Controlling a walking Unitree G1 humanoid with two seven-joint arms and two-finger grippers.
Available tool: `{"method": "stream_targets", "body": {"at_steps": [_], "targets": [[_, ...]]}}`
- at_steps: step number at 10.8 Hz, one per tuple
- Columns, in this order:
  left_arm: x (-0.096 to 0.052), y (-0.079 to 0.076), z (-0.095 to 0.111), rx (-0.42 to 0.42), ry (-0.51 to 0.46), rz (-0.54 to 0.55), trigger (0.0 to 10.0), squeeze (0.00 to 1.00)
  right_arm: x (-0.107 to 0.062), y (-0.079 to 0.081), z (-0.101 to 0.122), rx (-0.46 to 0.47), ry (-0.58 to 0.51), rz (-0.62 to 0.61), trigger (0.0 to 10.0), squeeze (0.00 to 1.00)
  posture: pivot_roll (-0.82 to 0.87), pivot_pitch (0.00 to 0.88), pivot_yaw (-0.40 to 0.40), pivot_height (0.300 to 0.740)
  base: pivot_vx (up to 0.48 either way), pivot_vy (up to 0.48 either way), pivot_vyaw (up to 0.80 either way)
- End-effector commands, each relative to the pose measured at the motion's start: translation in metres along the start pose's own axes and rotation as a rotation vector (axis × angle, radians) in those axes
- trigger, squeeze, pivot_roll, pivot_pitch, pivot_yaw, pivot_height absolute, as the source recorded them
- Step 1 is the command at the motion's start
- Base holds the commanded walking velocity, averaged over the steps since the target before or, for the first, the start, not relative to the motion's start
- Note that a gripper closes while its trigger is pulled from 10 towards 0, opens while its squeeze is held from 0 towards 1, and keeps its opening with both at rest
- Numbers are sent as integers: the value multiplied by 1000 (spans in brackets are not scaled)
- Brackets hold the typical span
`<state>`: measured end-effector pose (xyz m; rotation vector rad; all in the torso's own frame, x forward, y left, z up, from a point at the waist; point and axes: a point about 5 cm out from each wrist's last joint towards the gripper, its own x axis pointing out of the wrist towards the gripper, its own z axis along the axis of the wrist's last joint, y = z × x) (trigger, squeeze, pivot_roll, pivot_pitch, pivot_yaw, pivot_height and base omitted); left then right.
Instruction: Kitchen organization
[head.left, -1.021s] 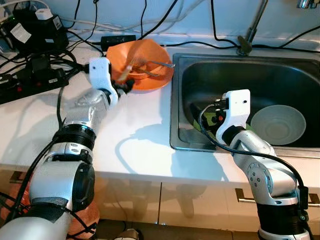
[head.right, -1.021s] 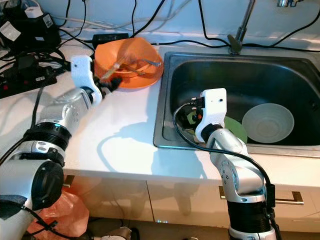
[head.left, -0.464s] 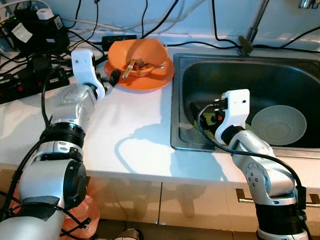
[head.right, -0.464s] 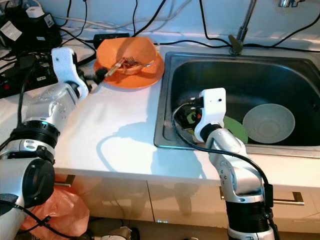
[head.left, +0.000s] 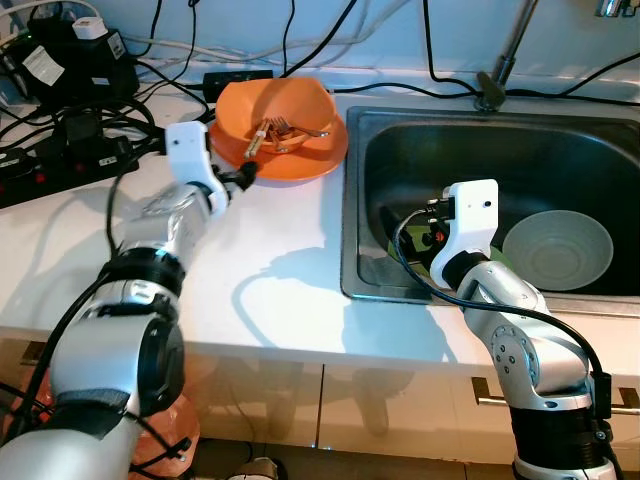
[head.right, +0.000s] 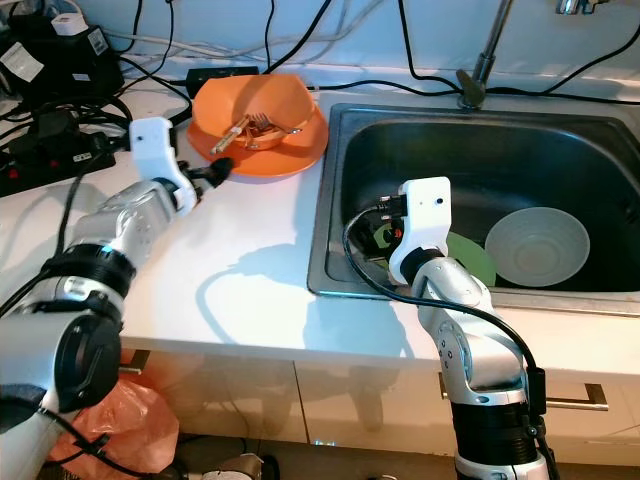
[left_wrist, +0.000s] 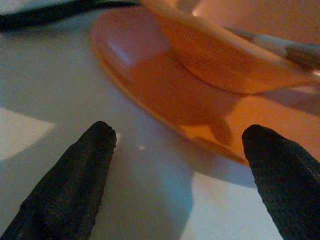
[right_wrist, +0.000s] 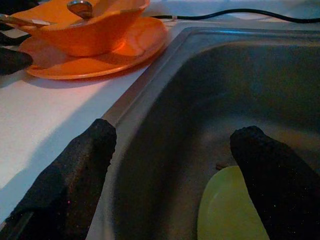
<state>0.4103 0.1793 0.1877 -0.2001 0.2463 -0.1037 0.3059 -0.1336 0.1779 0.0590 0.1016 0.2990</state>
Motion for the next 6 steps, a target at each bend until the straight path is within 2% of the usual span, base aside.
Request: {"method": "stream_targets", "body": {"at_steps": [1, 3, 6], "targets": [[2, -6, 0, -30, 27, -20, 10000, 0, 2, 0, 3, -10, -15, -3, 10000, 0, 72, 87, 43, 740, 0, 0, 0], [3, -9, -3, -27, 58, -30, 10000, 0, 2, 0, 3, -13, -13, -1, 10000, 0, 72, 87, 41, 740, 0, 0, 0], [1, -5, -23, 111, 188, -64, 10000, 0, 2, 0, 2, -16, -12, -2, 10000, 0, 71, 83, 45, 740, 0, 0, 0]]}}
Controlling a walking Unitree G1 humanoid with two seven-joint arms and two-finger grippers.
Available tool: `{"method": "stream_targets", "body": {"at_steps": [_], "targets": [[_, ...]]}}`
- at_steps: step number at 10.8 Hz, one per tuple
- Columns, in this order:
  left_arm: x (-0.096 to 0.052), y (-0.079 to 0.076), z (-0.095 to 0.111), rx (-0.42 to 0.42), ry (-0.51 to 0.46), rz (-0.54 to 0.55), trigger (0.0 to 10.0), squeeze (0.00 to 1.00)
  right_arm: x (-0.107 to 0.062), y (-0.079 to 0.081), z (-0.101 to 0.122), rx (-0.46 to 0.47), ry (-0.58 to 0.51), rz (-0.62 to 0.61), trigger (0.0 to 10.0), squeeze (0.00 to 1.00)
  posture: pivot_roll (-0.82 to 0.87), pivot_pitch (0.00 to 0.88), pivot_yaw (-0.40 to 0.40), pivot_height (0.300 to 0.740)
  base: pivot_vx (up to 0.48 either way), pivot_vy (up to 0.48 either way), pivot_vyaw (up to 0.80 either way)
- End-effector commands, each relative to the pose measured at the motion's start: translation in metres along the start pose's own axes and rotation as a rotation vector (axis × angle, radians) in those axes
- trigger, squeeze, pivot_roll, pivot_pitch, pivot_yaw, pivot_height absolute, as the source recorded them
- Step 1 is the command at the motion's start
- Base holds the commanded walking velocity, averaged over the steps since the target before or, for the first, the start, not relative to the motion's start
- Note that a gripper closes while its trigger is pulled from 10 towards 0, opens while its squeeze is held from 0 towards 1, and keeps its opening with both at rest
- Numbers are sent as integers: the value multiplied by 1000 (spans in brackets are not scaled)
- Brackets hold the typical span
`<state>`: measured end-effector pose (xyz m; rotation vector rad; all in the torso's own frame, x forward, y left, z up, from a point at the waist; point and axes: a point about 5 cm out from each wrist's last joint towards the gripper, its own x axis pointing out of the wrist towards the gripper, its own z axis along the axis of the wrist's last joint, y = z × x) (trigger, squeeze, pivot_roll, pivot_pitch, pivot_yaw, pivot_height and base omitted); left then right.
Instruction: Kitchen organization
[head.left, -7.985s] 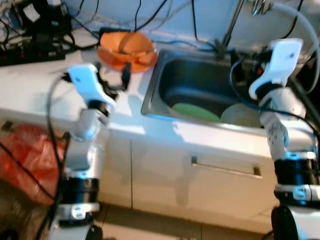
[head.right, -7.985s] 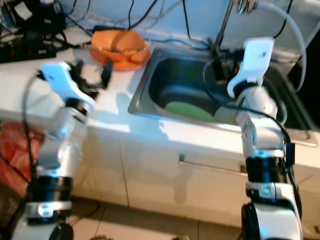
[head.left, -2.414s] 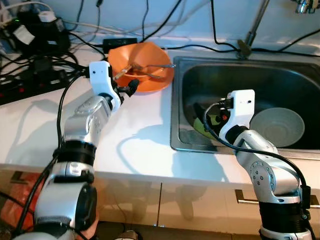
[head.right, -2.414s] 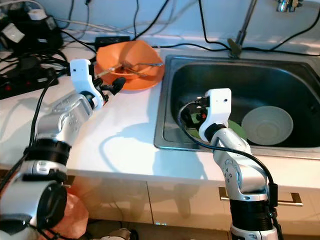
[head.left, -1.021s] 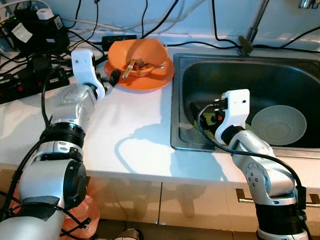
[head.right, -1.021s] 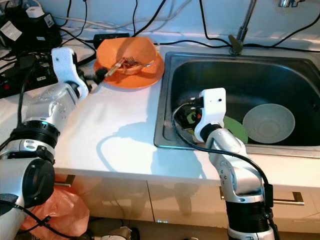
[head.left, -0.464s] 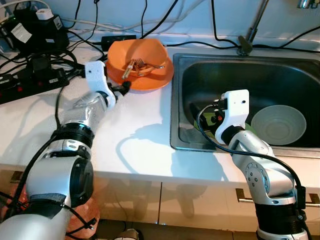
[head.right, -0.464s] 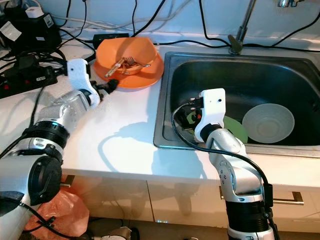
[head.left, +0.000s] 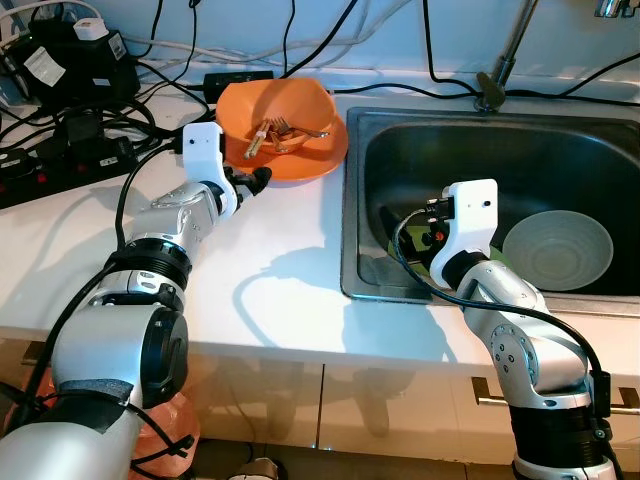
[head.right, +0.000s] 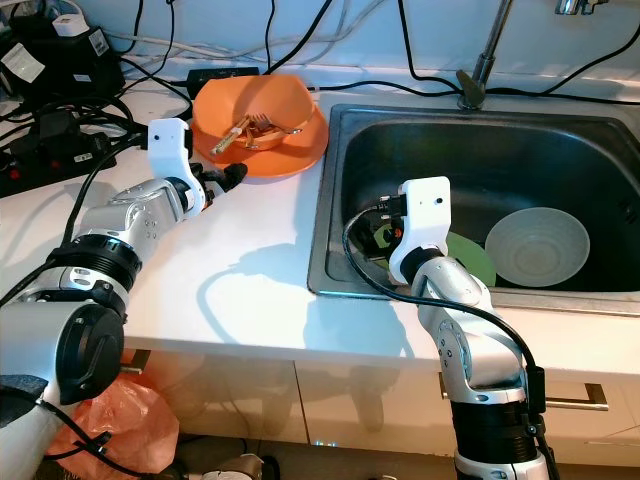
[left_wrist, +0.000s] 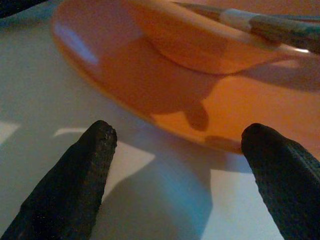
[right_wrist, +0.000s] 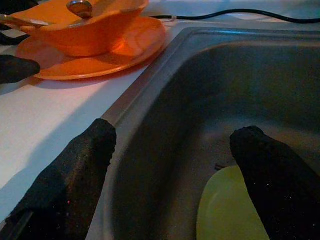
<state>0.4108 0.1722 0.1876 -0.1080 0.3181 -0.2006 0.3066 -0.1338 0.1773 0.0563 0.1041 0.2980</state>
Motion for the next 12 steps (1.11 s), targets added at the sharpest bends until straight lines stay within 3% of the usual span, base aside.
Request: {"method": "stream_targets", "body": {"at_steps": [1, 3, 7, 12], "targets": [[0, 2, -29, 30, 149, -30, 10000, 0, 1, 0, 3, -15, -13, -3, 10000, 0, 74, 83, 45, 740, 0, 0, 0], [-7, 11, -41, 55, 237, -83, 10000, 0, 2, -1, 3, -16, -13, -4, 10000, 0, 85, 83, 47, 740, 0, 0, 0], [-25, 41, -52, 100, 320, -98, 10000, 0, 4, -1, 2, -16, -13, -4, 10000, 0, 109, 79, 46, 740, 0, 0, 0], [-52, 51, -56, 119, 347, -154, 10000, 0, 8, -5, 4, -21, -23, -6, 10000, 0, 137, 69, 44, 740, 0, 0, 0]]}}
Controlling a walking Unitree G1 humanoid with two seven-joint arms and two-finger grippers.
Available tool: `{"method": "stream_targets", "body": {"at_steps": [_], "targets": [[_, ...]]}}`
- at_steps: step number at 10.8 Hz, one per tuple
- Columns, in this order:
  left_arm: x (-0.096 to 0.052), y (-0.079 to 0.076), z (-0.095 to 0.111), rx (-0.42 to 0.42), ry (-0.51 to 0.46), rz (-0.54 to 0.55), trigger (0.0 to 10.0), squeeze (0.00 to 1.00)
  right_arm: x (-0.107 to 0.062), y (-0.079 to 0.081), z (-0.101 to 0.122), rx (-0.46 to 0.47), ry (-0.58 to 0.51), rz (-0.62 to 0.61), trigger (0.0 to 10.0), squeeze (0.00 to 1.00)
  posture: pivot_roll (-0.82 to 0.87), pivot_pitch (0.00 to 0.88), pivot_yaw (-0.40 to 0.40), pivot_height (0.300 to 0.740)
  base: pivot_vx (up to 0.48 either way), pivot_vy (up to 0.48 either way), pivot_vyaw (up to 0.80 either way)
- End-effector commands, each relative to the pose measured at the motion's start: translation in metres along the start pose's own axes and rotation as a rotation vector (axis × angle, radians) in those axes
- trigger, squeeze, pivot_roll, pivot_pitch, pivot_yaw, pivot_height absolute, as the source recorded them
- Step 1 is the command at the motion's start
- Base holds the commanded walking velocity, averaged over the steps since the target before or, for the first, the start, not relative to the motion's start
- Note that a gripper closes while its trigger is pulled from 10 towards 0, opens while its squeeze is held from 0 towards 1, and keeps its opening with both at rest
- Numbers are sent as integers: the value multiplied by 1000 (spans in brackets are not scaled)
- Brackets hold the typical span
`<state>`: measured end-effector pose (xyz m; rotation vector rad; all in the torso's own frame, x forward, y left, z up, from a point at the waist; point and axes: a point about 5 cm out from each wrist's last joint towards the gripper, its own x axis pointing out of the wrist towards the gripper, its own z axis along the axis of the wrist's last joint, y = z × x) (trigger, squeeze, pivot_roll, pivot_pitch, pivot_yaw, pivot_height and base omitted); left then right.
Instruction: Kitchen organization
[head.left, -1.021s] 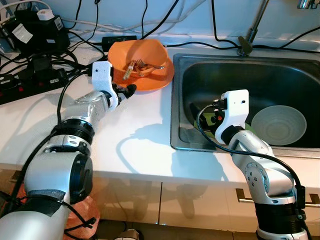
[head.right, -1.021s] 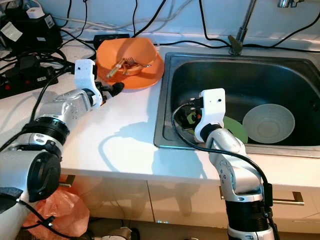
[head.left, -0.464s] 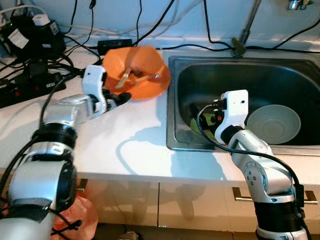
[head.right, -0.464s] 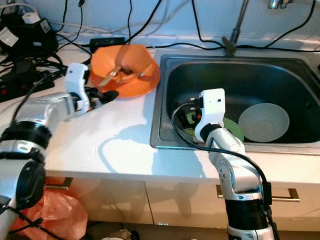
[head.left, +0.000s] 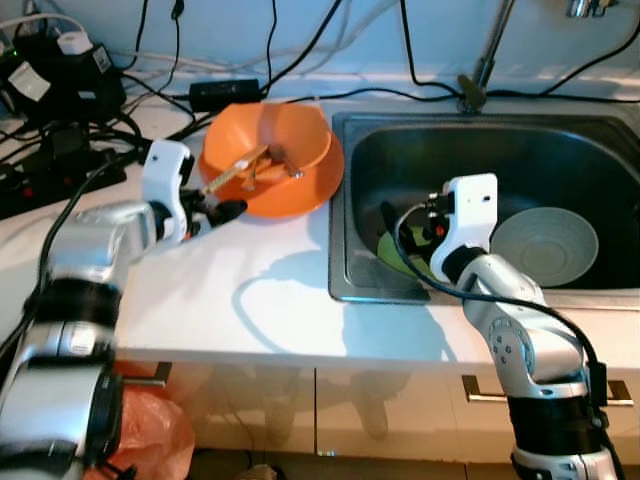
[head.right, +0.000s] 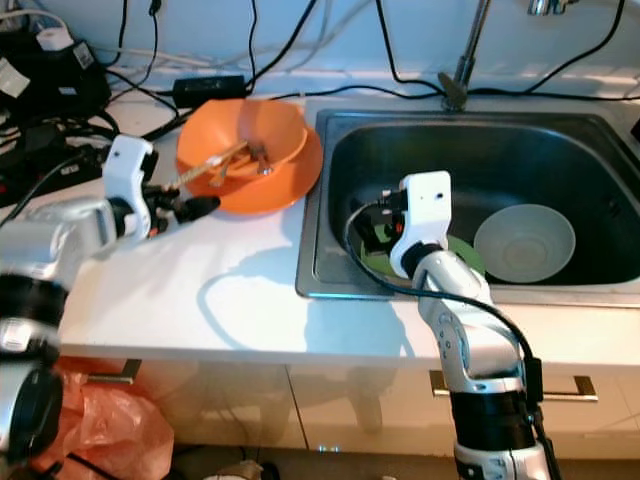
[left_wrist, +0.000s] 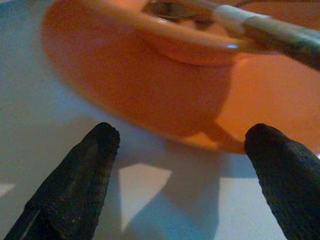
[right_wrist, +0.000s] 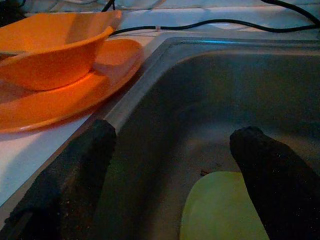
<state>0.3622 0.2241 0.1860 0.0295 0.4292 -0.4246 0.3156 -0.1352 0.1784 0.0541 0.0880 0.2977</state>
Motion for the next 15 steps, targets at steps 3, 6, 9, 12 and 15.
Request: {"method": "stream_targets", "body": {"at_steps": [3, 6, 9, 12, 15], "targets": [[-14, -8, -42, -39, 202, -23, 10000, 0, 4, -3, 3, -21, -15, -3, 10000, 0, 159, 61, 42, 740, 0, 0, 0], [-31, -20, -38, -28, 196, -56, 10000, 0, 7, -2, 2, -20, -19, 0, 10000, 0, 176, 50, 42, 740, 0, 0, 0], [-42, -33, -35, -21, 189, -101, 10000, 0, 11, -1, 3, -25, -26, 7, 10000, 0, 187, 38, 38, 740, 0, 0, 0], [-48, -47, -30, 5, 189, -149, 10000, 0, 14, 0, 2, -29, -30, 13, 10000, 0, 194, 32, 38, 740, 0, 0, 0], [-48, -49, -28, 10, 181, -146, 10000, 0, 14, -1, 1, -29, -31, 12, 10000, 0, 191, 34, 38, 740, 0, 0, 0]]}}
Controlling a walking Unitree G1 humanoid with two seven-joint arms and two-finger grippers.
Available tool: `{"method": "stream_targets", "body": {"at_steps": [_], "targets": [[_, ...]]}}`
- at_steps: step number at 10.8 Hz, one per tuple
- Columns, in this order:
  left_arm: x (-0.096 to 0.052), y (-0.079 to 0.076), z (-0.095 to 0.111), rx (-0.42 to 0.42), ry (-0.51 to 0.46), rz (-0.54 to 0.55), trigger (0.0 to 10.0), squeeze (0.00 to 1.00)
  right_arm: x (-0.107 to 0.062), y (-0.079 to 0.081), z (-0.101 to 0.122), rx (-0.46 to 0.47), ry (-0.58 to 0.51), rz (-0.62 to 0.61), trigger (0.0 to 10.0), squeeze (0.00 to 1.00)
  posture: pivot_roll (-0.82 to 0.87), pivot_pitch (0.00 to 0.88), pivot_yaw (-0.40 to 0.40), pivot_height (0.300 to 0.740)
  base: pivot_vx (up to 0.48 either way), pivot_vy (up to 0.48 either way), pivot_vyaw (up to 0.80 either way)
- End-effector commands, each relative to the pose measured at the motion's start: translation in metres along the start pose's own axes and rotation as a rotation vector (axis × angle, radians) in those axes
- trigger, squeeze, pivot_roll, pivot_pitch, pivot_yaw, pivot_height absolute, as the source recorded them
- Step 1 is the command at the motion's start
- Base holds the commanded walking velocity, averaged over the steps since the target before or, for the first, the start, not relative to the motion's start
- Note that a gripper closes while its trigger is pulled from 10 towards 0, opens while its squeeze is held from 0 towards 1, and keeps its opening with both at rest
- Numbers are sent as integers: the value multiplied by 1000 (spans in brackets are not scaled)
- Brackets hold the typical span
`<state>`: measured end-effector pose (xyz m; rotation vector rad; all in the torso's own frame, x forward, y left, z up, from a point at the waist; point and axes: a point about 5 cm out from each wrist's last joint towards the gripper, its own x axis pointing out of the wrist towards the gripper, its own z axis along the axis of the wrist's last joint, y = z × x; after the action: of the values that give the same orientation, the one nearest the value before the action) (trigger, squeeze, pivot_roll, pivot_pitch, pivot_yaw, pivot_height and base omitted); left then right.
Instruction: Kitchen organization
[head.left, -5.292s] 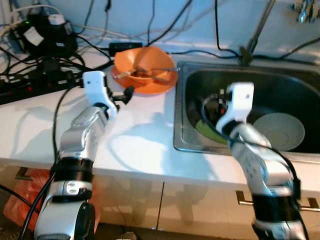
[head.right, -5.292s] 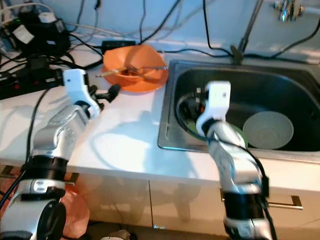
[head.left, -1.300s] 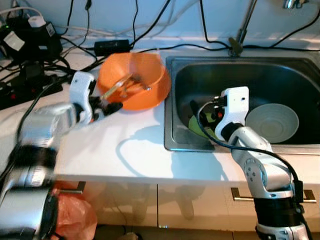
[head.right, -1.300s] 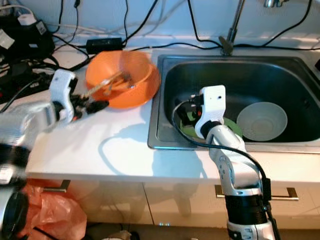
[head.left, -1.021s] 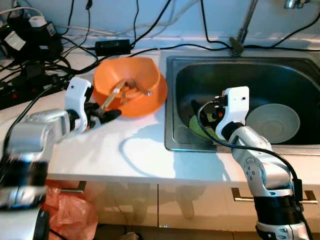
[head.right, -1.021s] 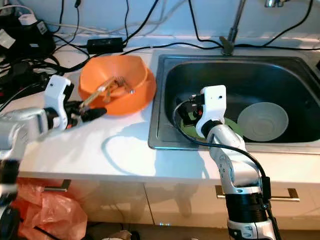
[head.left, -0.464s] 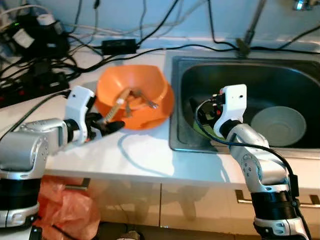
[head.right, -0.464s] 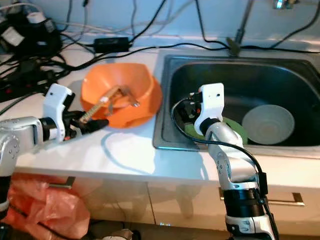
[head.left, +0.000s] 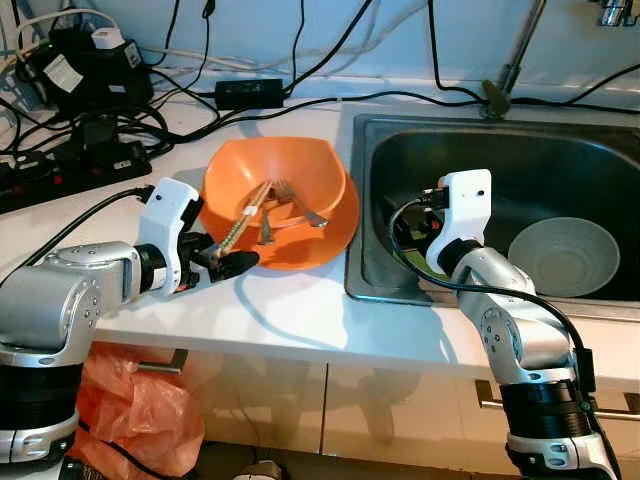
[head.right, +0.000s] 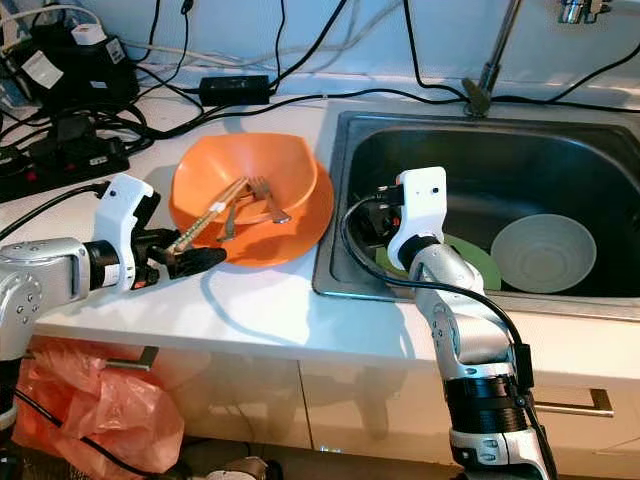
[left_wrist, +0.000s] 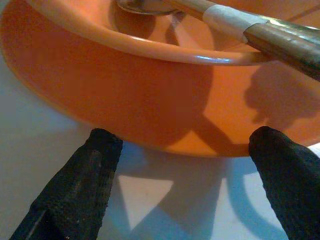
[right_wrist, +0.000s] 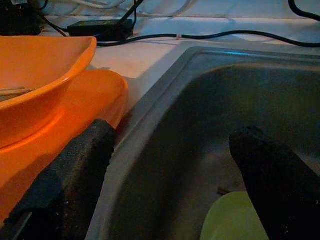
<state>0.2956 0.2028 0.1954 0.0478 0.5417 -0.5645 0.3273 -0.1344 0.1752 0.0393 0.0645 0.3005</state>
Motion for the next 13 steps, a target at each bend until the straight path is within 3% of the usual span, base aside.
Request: {"method": "stream_targets", "body": {"at_steps": [1, 4, 9, 13], "targets": [[5, -2, -10, -20, 54, -9, 10000, 0, 2, 2, 3, -11, -10, 8, 10000, 0, 188, 34, 36, 740, 0, 0, 0], [-1, -9, -1, -5, 27, -28, 10000, 0, 1, -1, 4, -17, -8, 7, 10000, 0, 188, 40, 21, 740, 0, 0, 0], [-37, -13, 27, 88, -44, -37, 10000, 0, 8, -5, 7, -35, 0, 24, 10000, 0, 220, 57, -20, 740, 0, 0, 0], [-63, -31, 41, 155, -55, -159, 10000, 0, 11, -19, 15, -62, -9, 4, 10000, 0, 224, 60, -37, 740, 0, 0, 0]]}}
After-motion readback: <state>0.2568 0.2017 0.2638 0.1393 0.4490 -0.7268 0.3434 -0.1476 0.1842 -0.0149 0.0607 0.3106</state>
